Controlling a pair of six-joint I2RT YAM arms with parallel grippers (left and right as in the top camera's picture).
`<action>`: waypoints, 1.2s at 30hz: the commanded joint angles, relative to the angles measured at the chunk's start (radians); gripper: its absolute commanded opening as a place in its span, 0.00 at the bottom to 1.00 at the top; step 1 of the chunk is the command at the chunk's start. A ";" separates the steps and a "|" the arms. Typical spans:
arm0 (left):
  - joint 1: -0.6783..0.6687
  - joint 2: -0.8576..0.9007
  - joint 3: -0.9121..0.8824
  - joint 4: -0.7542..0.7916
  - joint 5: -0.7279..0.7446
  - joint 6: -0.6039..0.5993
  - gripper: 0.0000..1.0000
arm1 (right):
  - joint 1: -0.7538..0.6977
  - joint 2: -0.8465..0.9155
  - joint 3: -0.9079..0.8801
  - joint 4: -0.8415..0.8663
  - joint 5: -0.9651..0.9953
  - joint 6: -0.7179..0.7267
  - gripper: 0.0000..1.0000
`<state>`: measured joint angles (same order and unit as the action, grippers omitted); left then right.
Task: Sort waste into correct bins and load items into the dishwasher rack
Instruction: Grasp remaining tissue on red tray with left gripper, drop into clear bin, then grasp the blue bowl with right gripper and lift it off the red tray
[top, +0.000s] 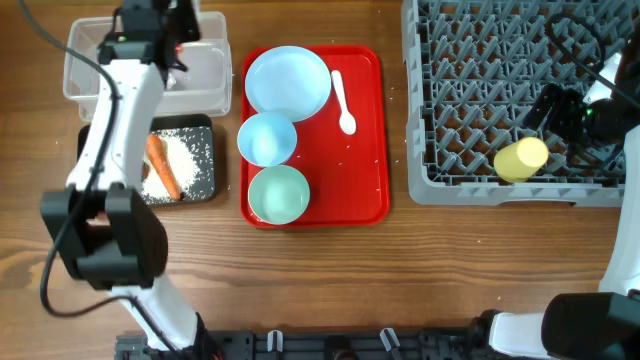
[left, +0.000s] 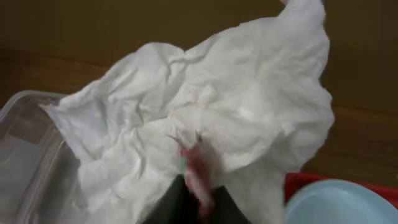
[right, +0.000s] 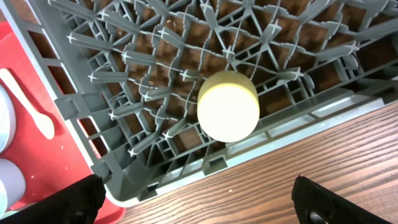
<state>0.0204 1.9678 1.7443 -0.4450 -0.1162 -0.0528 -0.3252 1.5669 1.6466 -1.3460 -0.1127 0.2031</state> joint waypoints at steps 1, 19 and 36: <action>0.054 0.130 0.000 0.044 0.039 0.012 0.57 | 0.004 -0.003 0.014 0.003 -0.020 -0.010 1.00; -0.080 -0.105 0.002 -0.300 0.206 0.024 1.00 | 0.004 -0.003 0.014 0.013 -0.020 -0.017 1.00; -0.352 -0.121 -0.026 -0.646 0.201 -0.124 1.00 | 0.231 -0.002 0.014 0.079 -0.279 -0.084 1.00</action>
<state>-0.3569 1.8652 1.7264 -1.0695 0.0780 -0.0704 -0.1982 1.5669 1.6466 -1.3006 -0.2890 0.1360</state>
